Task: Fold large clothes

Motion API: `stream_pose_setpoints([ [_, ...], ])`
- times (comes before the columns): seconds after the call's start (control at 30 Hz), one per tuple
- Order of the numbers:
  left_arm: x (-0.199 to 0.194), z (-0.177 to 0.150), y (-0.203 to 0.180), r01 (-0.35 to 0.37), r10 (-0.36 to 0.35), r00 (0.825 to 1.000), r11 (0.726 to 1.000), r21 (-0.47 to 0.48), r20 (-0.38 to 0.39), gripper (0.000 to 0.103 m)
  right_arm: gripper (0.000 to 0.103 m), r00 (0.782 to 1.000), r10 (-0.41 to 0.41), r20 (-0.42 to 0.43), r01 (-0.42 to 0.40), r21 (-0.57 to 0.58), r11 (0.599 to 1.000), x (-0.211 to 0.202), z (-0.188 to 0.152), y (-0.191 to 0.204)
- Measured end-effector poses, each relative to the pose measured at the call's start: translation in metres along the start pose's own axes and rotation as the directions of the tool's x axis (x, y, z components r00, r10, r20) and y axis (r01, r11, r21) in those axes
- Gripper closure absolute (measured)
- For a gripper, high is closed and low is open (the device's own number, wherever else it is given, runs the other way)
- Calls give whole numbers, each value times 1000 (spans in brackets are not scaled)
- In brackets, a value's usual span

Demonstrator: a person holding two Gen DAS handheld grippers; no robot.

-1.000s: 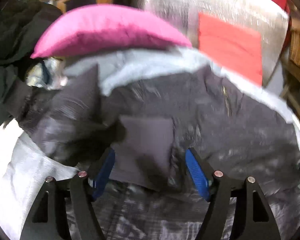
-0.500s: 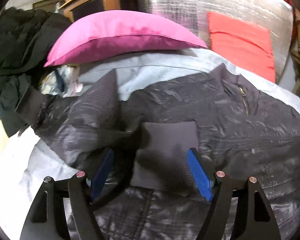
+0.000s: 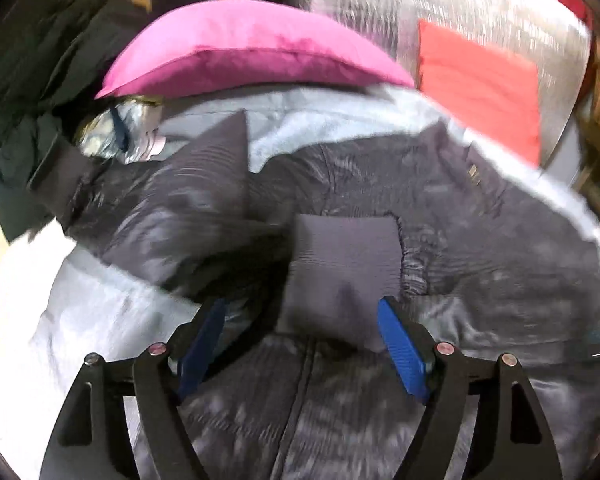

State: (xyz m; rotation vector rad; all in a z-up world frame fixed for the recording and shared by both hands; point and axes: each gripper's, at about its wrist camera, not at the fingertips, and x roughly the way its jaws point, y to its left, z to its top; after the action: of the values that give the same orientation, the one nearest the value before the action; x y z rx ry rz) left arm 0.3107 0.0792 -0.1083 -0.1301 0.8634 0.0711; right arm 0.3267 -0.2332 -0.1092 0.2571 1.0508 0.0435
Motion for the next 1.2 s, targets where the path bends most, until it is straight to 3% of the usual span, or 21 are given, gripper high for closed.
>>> stream_pose_setpoints([
  [0.07, -19, -2, 23, 56, -55, 998, 998, -40, 28, 23, 13, 998, -5, 67, 5, -6, 1000, -16, -3, 9],
  [0.13, -37, -6, 57, 57, -51, 996, 995, -87, 73, 21, 13, 992, 44, 114, -40, -35, 999, -35, -8, 24],
  [0.27, -55, -20, 140, -53, 86, 989, 965, -255, 120, 18, 13, 987, 42, 155, -15, -173, 985, -61, -32, 68],
  [0.37, -54, -34, 209, -103, 152, 985, 901, -421, 82, 18, 13, 988, 57, 144, -21, -238, 971, -68, -61, 95],
  [0.5, -51, -54, 262, -188, 247, 968, 838, -512, 50, 18, 13, 996, 34, 78, -5, -348, 938, -53, -102, 131],
  [0.57, -51, -63, 279, -236, 308, 950, 813, -532, 50, 18, 13, 999, 11, 34, 3, -402, 916, -45, -116, 149],
  [0.63, -52, -70, 296, -300, 392, 918, 785, -542, 60, 18, 13, 1000, 7, 21, 3, -440, 898, -46, -120, 166],
  [0.73, -52, -75, 316, -400, 510, 858, 740, -541, 64, 18, 13, 999, 18, 37, 2, -483, 876, -54, -112, 198],
  [0.77, -45, -79, 323, -445, 554, 831, 713, -541, 47, 15, 13, 999, 27, 42, -3, -493, 870, -56, -107, 210],
  [0.8, -37, -82, 328, -462, 565, 824, 707, -536, 35, 13, 13, 998, 36, 44, -9, -501, 865, -57, -101, 224],
  [0.83, -23, -86, 334, -473, 555, 832, 708, -525, -1, 13, 13, 998, 41, 44, -13, -507, 862, -56, -96, 237],
  [0.9, 6, -90, 354, -455, 454, 880, 715, -530, -143, 12, 13, 997, 60, 38, -31, -521, 853, -50, -81, 272],
  [0.97, 4, -90, 357, -421, 440, 892, 727, -543, -103, 4, 13, 996, 84, 29, -55, -542, 839, -42, -70, 308],
  [1.03, 5, -93, 356, -412, 439, 894, 730, -545, -88, 3, 13, 994, 103, 22, -73, -567, 821, -29, -57, 352],
  [1.1, 2, -98, 360, -367, 416, 908, 734, -571, -49, 1, 13, 992, 129, 0, -106, -573, 813, -12, -43, 396],
  [1.2, -1, -104, 360, -355, 419, 908, 736, -576, -24, 0, 13, 985, 167, -50, -165, -568, 806, 20, -20, 467],
])
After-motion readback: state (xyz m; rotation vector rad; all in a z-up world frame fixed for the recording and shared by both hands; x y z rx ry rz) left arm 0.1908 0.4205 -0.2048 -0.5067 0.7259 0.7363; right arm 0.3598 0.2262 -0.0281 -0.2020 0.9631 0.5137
